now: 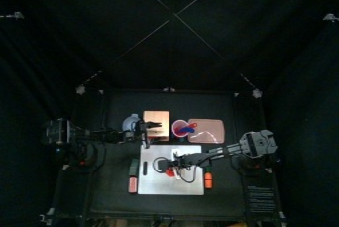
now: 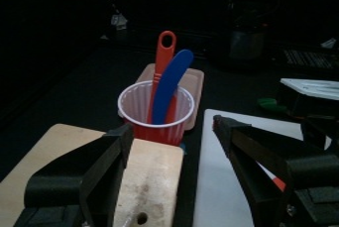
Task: Get the cutter from the drawer then cut the dough then place the extra dough in the bowl
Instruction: Cut the dough
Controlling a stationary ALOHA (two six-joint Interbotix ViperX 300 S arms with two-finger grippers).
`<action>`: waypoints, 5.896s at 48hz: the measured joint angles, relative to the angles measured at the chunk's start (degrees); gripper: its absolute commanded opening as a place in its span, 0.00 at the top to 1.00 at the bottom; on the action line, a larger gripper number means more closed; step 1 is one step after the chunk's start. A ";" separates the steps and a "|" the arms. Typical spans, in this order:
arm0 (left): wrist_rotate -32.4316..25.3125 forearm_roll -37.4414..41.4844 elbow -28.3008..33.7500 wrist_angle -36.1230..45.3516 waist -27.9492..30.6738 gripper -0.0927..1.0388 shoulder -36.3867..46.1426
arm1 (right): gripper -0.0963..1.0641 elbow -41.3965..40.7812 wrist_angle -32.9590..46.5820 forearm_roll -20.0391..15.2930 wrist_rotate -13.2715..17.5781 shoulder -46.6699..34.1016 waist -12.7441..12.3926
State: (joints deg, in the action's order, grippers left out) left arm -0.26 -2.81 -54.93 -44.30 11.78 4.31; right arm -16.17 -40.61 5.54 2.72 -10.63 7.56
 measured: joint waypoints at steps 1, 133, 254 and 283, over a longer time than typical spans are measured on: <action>0.00 0.00 0.00 0.09 0.09 0.05 0.00 | 0.40 0.00 0.00 0.00 0.00 -0.09 0.09; -9.93 -26.98 9.05 -10.02 -30.50 0.05 -22.06 | 0.18 -45.62 100.11 -6.59 -4.48 2.37 0.53; -10.11 -23.73 10.02 -2.46 -29.71 0.24 -22.24 | 0.20 -37.44 88.51 -17.31 -5.01 -1.23 6.06; -14.33 -23.73 10.28 -1.49 -29.27 0.34 -22.15 | 0.56 -37.44 86.31 -14.94 -5.80 -1.23 5.80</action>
State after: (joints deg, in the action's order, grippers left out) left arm -14.59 -26.54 -44.65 -45.79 -17.49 -17.84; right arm -53.61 45.70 -9.40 -3.08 -11.87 13.36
